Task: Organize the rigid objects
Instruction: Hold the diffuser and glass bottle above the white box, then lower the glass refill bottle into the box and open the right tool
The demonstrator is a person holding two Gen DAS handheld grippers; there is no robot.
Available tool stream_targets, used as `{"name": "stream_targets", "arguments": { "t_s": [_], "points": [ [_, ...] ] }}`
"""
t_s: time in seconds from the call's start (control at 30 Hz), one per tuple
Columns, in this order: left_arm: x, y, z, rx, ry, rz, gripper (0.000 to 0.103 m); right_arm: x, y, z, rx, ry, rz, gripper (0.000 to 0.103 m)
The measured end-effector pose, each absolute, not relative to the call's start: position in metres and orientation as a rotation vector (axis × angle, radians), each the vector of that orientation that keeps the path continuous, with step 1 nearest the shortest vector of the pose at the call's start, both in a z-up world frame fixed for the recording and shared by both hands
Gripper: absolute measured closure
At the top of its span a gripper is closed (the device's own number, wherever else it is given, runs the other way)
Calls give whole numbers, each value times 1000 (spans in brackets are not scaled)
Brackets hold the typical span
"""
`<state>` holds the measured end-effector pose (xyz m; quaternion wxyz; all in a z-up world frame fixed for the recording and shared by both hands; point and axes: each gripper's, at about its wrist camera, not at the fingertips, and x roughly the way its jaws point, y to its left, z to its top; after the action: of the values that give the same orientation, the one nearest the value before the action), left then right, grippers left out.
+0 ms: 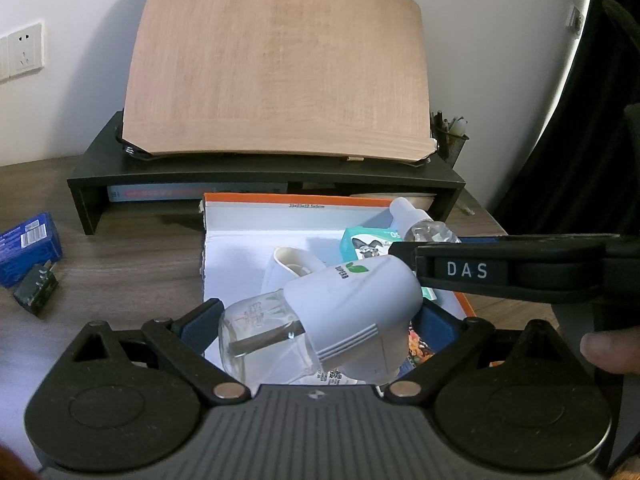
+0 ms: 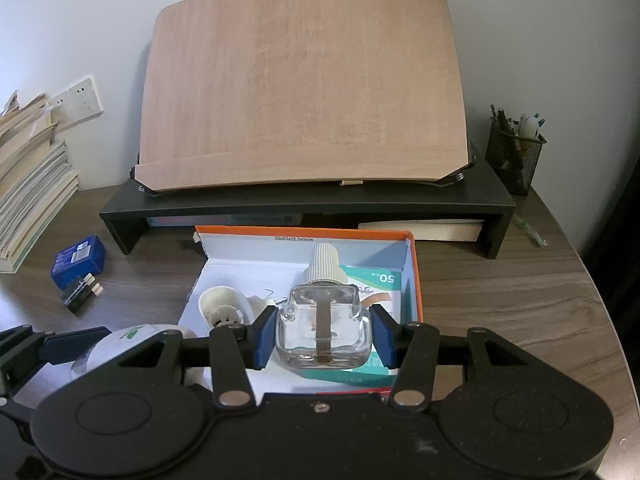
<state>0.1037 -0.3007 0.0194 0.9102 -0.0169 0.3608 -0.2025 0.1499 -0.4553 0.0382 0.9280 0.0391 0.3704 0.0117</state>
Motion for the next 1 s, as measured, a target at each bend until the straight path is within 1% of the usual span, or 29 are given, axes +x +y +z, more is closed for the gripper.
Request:
{"name": "stream_targets", "arguments": {
  "t_s": [1.0],
  "points": [
    [111, -305, 13, -19, 769, -452, 1, 175, -457, 40, 77, 749, 84, 42]
  ]
}}
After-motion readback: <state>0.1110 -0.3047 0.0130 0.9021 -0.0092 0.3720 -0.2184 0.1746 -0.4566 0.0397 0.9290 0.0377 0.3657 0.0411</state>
